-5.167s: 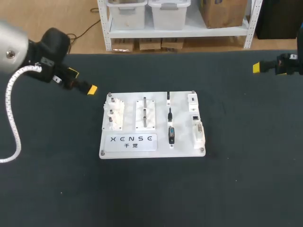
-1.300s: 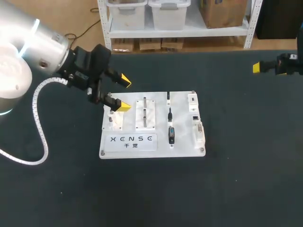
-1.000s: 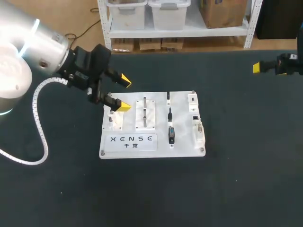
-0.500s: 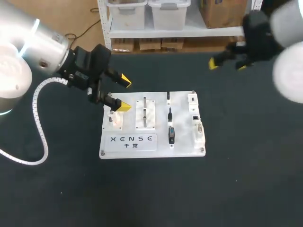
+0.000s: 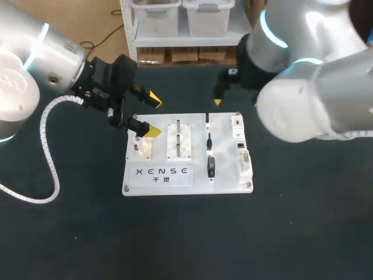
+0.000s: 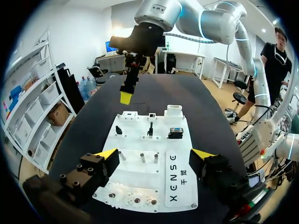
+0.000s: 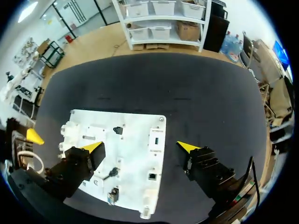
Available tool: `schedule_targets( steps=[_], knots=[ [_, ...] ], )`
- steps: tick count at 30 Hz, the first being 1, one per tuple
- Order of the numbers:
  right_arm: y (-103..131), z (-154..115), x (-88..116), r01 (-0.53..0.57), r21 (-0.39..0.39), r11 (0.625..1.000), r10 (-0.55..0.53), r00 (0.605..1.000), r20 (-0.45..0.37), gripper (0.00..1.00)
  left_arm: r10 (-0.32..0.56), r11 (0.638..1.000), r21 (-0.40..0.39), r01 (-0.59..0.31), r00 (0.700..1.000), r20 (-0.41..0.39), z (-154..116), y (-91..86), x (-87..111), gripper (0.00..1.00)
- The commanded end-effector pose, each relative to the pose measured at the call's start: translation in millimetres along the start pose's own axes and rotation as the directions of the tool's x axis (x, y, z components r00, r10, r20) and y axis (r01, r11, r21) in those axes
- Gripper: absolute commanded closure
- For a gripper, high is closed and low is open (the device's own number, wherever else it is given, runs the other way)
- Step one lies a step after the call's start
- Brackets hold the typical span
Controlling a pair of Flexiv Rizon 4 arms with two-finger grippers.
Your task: Insert the USB connector, Ethernet cable, and multi-pin plug into their matching sockets one by one.
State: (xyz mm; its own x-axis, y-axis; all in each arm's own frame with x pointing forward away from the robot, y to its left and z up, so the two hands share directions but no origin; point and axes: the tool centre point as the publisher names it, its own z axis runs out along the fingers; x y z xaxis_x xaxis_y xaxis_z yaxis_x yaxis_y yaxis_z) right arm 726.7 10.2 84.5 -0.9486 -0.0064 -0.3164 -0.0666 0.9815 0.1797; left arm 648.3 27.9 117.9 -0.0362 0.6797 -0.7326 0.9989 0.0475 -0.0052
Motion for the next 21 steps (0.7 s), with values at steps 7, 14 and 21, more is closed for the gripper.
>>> schedule_targets(
  steps=[7, 14, 21],
  knots=[
    [29, 32, -10, -0.025, 0.196, 0.980, 0.034, 0.998, -0.043, 0.00, 0.001, 1.000, 0.000, -0.001, 1.000, 0.001, 1, 0.7, 0.6, 0.00],
    [43, 44, -14, -0.018, 0.164, 0.986, 0.031, 0.997, -0.072, 0.00, 0.001, 1.000, 0.000, -0.001, 1.000, 0.001, 1, 0.7, 0.6, 0.00],
    [45, 43, -14, -0.010, 0.137, 0.990, 0.021, 0.996, -0.083, 0.00, 0.001, 1.000, 0.000, -0.001, 1.000, 0.001, 1, 0.7, 0.6, 0.00]
  ],
)
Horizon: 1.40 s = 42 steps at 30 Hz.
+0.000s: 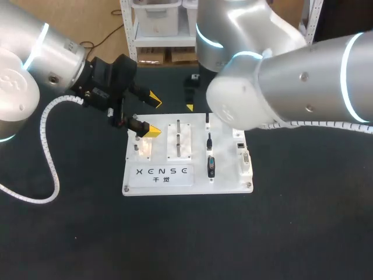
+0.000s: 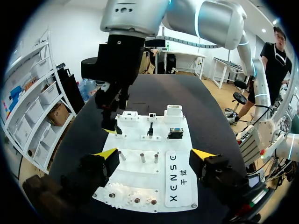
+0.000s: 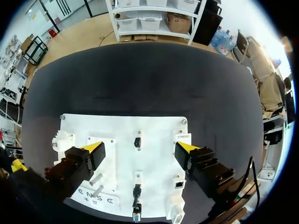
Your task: Insert the USB connector, Ethernet cable, and multi-pin plug into their matching sockets one by one.
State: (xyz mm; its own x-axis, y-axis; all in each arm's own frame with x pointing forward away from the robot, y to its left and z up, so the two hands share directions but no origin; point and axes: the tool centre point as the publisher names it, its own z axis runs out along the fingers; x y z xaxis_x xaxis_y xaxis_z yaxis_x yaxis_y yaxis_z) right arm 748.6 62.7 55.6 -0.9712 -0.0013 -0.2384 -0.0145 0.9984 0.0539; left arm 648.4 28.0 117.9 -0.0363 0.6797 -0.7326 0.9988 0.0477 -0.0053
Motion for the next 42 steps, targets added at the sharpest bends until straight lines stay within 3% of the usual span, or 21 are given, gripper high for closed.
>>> schedule_targets(
  steps=[1, 26, 31, 42],
  knots=[
    [0, -1, -2, 0.000, 0.001, 1.000, 0.000, 1.000, -0.004, 0.00, 0.001, 1.000, 0.001, -0.001, 1.000, 0.001, 1, 0.7, 0.6, 0.00],
    [0, -1, -2, 0.000, 0.001, 1.000, 0.000, 1.000, -0.004, 0.00, 0.001, 1.000, 0.001, -0.001, 1.000, 0.001, 1, 0.7, 0.6, 0.00],
    [4, 16, 0, -0.045, 0.084, 0.995, 0.050, 0.997, -0.058, 0.00, 0.001, 1.000, 0.001, -0.001, 1.000, 0.001, 1, 0.7, 0.6, 0.00],
    [7, 29, 0, -0.105, 0.051, 0.993, 0.110, 0.988, -0.108, 0.00, 0.001, 1.000, 0.001, -0.001, 1.000, 0.001, 1, 0.7, 0.6, 0.00]
  ],
)
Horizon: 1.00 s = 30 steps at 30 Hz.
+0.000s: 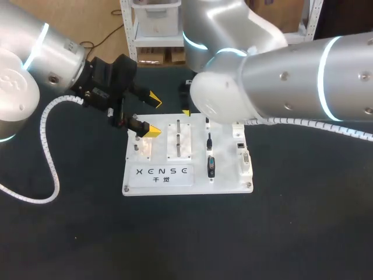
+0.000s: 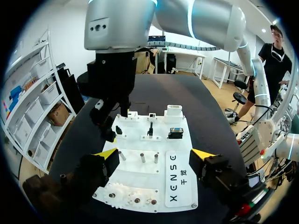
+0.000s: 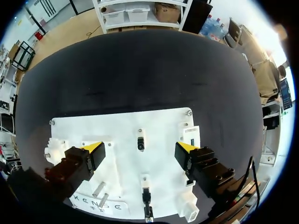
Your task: Insert the USB connector, Ethernet cable, and multi-pin plug into their matching sockets one by one.
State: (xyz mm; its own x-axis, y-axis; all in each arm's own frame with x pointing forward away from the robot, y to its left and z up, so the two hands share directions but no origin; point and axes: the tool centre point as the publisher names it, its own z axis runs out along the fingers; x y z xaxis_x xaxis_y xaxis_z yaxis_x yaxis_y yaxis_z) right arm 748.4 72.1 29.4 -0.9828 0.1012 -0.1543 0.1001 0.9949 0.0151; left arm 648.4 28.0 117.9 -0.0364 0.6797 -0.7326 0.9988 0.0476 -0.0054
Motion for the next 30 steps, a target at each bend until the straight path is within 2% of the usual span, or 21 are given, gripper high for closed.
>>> schedule_targets(
  steps=[1, 29, 30],
  knots=[
    [-2, 4, -7, -0.010, -0.026, 1.000, 0.009, 0.999, -0.041, 0.00, 0.001, 1.000, 0.001, -0.001, 1.000, 0.001, 1, 0.7, 0.6, 0.00],
    [-18, 12, -1, -0.004, 0.001, 1.000, 0.004, 0.999, -0.053, 0.00, 0.001, 1.000, 0.001, -0.001, 1.000, 0.001, 1, 0.7, 0.6, 0.00],
    [-18, 11, -1, -0.004, 0.000, 1.000, 0.004, 0.999, -0.053, 0.15, 0.001, 1.000, 0.001, -0.001, 1.000, 0.001, 1, 0.7, 0.6, 0.00]
  ],
)
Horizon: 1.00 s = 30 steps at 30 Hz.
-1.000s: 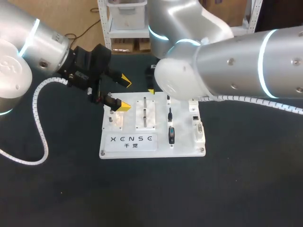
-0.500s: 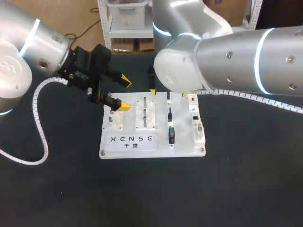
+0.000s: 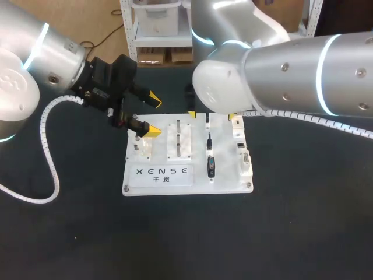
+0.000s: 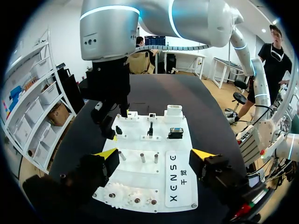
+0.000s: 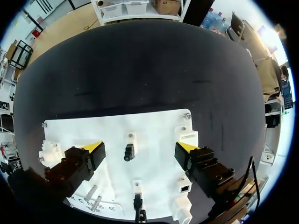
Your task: Insert the USB connector, Ethernet cable, and multi-pin plug into their matching sockets one by one.
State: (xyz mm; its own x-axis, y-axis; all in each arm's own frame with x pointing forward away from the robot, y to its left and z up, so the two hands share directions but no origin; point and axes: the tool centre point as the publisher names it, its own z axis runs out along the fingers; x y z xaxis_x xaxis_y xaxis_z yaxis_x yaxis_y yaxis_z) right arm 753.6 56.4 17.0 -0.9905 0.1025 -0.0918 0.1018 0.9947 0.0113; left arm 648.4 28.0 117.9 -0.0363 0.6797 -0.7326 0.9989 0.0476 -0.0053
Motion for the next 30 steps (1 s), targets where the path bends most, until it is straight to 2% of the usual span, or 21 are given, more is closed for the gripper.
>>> schedule_targets(
  steps=[1, 3, 7, 10, 15, 22, 30],
  knots=[
    [-3.0, -1.5, 4.4, -0.003, -0.004, 1.000, 0.003, 1.000, 0.009, 0.24, 0.001, 1.000, 0.001, -0.001, 1.000, 0.001, 0.7, 0.7, 0.6, 0.00],
    [-2.9, -0.9, 5.6, 0.003, 0.001, 1.000, -0.003, 1.000, 0.010, 0.31, 0.001, 1.000, 0.001, -0.001, 1.000, 0.001, 0.7, 0.7, 0.6, 0.00],
    [-1.7, 1.2, 8.5, 0.010, 0.018, 1.000, -0.011, 1.000, 0.014, 0.39, 0.001, 1.000, 0.001, -0.001, 1.000, 0.001, 0.7, 0.7, 0.6, 0.00],
    [-0.7, 2.8, 9.4, 0.014, 0.026, 1.000, -0.014, 1.000, 0.015, 0.41, 0.001, 1.000, 0.001, -0.001, 1.000, 0.001, 0.7, 0.7, 0.6, 0.00],
    [1.7, 4.0, 8.6, 0.016, 0.030, 0.999, -0.016, 1.000, 0.016, 0.51, 0.001, 1.000, 0.001, -0.001, 1.000, 0.001, 0.7, 0.7, 0.6, 0.00],
    [5.2, 3.3, 7.4, 0.021, 0.031, 0.999, -0.022, 1.000, 0.019, 0.56, 0.001, 1.000, 0.001, -0.001, 1.000, 0.001, 0.7, 0.7, 0.6, 0.00],
    [5.9, 3.6, 7.8, 0.025, 0.034, 0.999, -0.025, 0.999, 0.020, 0.69, 0.001, 1.000, 0.001, -0.001, 1.000, 0.001, 0.7, 0.7, 0.6, 0.00]
  ],
)
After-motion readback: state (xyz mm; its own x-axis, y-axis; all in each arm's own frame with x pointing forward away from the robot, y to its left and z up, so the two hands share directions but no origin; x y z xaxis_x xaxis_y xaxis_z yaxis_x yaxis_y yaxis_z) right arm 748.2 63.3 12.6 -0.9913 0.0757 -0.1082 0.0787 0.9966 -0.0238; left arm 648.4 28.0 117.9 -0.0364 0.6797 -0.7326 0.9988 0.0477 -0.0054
